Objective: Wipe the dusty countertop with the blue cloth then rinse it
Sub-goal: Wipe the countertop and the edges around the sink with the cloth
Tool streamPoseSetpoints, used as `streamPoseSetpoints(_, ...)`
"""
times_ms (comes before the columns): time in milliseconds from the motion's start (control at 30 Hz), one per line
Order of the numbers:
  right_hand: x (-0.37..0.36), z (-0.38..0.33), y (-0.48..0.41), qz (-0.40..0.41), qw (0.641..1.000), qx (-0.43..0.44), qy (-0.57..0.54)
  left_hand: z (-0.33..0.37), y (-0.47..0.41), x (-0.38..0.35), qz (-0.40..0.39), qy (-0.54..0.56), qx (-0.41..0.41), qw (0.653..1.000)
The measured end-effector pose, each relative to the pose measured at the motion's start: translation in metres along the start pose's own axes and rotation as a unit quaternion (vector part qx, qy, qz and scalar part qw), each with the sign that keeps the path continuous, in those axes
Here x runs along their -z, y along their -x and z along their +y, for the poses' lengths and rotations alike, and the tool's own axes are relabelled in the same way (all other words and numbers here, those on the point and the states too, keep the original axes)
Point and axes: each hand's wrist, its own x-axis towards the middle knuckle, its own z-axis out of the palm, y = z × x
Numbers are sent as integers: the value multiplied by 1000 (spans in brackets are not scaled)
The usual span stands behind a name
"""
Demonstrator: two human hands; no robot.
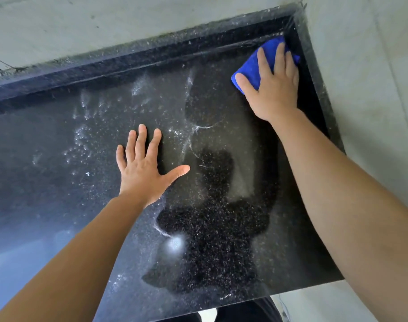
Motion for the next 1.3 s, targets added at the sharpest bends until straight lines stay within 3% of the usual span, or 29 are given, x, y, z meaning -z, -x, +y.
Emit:
streamPoseSetpoints(67, -3, -32, -11, 4, 999, -37, -20, -1, -1, 0, 1, -3, 0, 1000)
streamPoseSetpoints(167, -14, -88, -6, -9, 1000, -4, -22, -1, 0, -1, -1, -10, 0, 1000)
streamPoseSetpoints(300, -23, -116, 35, -36, 983, 178, -4, 1, 0, 0, 1, -7, 3, 1000)
streamPoseSetpoints(367, -28, -102, 54, -42, 962, 270, -10, 1, 1, 0, 2, -4, 7, 1000)
streamPoseSetpoints(433, -28, -68, 55, -31, 952, 302, -36, 1, 0, 1, -1, 0, 5, 1000)
streamPoseSetpoints(500, -25, -25, 42, -1, 964, 264, -38, 0, 0, 0, -4, 2, 4, 1000)
streamPoseSetpoints(600, -10, 19, 16, -2, 991, 130, -33, -1, 0, -1, -3, -8, 1, 1000)
streamPoseSetpoints(667, -6, 12, 11, -11, 998, 51, -36, -2, -1, -1, -5, -12, -1, 1000)
streamPoseSetpoints(733, -8, -14, 20, -8, 999, 24, -35, -2, -1, -1, -6, -13, -4, 1000)
streamPoseSetpoints(900, -30, -60, 86, -25, 985, 169, -15, -3, 0, 1, 4, -18, -11, 1000)
streamPoseSetpoints(1033, -30, -21, 126, -62, 961, 267, 23, -12, 2, 14, 41, -3, -36, 999)
streamPoseSetpoints(1167, -22, 0, 122, -55, 990, 129, 20, -46, 13, 21, 92, -16, -58, 994)
streamPoseSetpoints(1300, -32, -71, 119, -25, 999, -17, -12, -87, 28, 25, 89, -33, -46, 994)
